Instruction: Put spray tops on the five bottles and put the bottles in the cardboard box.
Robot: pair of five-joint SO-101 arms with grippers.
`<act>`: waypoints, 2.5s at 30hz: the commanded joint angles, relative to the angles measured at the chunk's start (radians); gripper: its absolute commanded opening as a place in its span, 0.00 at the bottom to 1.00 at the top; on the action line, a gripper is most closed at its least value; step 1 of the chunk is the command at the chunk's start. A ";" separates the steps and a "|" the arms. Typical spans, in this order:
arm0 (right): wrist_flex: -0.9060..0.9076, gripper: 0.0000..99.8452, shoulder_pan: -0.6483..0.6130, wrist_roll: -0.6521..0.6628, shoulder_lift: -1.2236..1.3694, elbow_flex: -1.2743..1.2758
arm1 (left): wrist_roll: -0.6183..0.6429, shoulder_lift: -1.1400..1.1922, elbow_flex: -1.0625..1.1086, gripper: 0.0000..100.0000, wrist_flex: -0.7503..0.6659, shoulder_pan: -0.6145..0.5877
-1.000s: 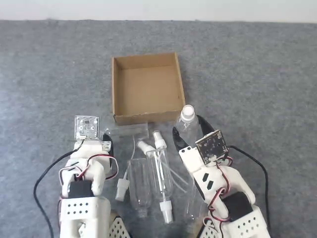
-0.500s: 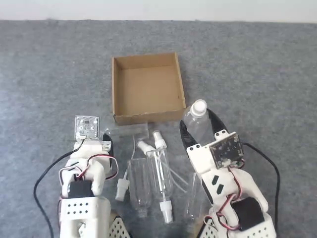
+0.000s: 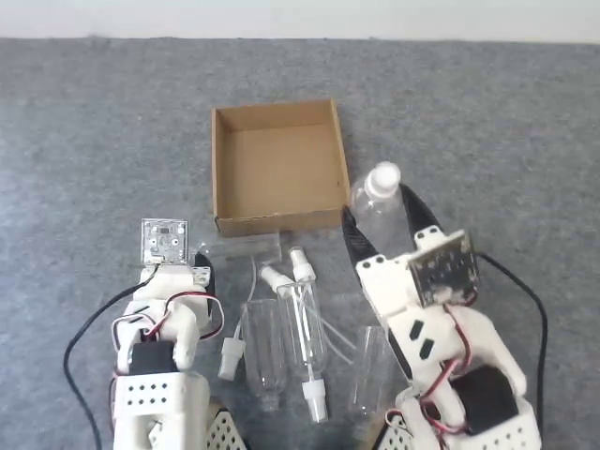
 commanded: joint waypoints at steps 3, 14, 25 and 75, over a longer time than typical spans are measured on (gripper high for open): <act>-0.007 0.02 0.013 0.003 0.199 -0.201 | -0.008 -0.025 -0.010 0.08 0.005 -0.003; -0.091 0.02 0.013 0.002 0.394 -0.299 | -0.008 -0.025 -0.010 0.08 0.005 -0.003; -0.309 0.02 0.013 0.002 0.610 -0.301 | -0.008 -0.025 -0.010 0.08 0.005 -0.003; -0.611 0.02 0.012 0.002 1.524 -0.858 | -0.008 -0.025 -0.010 0.08 0.005 -0.003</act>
